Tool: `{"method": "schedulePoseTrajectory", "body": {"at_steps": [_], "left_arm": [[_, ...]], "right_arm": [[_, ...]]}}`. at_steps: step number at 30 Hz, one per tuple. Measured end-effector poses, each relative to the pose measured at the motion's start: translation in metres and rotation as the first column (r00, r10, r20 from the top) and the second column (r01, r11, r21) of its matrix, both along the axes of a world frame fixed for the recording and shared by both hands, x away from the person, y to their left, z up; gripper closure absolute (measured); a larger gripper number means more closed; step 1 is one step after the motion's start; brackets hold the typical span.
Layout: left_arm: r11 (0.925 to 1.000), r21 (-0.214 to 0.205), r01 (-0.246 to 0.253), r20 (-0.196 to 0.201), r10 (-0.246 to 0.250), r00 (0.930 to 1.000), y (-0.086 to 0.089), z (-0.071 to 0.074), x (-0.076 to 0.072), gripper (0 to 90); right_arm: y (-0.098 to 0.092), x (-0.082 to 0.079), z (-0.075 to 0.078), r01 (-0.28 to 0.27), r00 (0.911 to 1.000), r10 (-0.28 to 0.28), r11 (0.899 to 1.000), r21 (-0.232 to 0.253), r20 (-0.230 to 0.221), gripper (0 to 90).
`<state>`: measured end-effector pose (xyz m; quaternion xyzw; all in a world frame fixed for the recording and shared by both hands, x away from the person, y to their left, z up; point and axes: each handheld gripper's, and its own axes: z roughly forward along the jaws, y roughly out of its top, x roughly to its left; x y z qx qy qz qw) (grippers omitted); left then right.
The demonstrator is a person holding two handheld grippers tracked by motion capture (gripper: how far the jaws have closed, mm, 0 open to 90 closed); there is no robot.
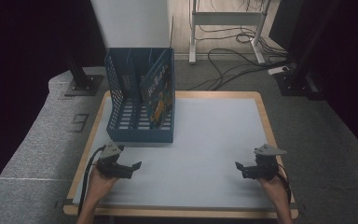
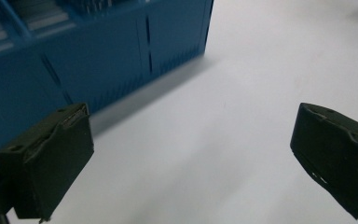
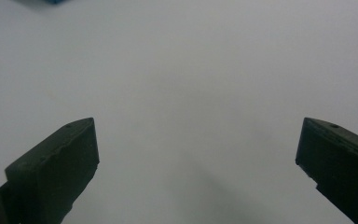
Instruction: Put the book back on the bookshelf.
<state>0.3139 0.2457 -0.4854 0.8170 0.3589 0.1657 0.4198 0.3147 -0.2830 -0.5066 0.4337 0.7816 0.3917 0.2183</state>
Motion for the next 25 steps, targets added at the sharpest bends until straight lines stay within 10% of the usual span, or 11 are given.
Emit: {"method": "schedulePoseTrajectory", "body": {"at_steps": [14, 25], "left_arm": [[0.9927, 0.118, -0.023, -0.154, 0.041, 0.9873, -0.005, -0.043, 0.004, 0.0], [0.9862, 0.163, -0.031, -0.14, 0.054, 0.9888, -0.01, -0.044, 0.002, 0.0]], "right_arm": [[0.004, -0.002, -0.03, -0.001, 0.9943, -0.005, 0.998, -0.064, -0.106, 0.0], [0.003, -0.002, -0.031, 0.001, 0.9938, -0.007, 0.998, -0.057, -0.111, 0.0]]}}
